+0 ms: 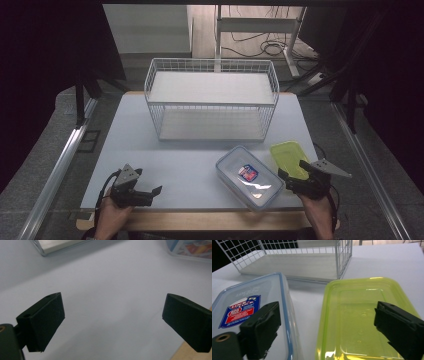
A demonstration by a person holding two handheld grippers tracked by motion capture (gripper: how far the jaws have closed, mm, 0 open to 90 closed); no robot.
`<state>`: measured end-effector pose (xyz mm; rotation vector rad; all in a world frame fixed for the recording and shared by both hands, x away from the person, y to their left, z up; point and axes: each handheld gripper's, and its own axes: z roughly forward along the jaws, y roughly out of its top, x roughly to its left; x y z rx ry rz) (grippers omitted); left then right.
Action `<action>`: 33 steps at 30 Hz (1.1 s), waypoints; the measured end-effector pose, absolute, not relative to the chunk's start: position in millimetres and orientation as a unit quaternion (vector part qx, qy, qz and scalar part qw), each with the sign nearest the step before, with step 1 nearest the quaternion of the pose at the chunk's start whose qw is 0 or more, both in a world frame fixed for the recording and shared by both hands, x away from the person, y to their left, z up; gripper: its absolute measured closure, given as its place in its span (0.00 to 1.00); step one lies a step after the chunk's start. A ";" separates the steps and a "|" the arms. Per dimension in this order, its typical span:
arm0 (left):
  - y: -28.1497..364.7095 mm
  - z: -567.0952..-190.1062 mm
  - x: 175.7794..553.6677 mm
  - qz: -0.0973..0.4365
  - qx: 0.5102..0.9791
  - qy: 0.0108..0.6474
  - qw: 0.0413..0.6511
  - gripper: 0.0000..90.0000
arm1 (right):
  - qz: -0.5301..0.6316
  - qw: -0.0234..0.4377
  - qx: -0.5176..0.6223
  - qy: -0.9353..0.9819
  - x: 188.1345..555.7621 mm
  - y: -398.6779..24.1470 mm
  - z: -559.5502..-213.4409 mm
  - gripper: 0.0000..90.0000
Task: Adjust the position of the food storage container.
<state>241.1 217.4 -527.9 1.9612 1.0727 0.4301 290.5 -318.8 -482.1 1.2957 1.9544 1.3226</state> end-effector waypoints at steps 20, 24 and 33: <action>221.1 -526.5 239.9 0.178 0.773 0.428 0.434 0.05 | 0.455 0.217 0.447 0.739 284.8 -316.1 -472.5 0.40; 221.1 -526.2 239.9 0.176 0.771 0.432 0.433 0.04 | 0.426 0.216 0.430 0.767 280.5 -316.1 -469.1 0.69; 223.0 -523.1 240.2 0.149 0.759 0.443 0.453 0.04 | 0.412 0.196 0.412 0.789 265.8 -307.7 -464.3 0.99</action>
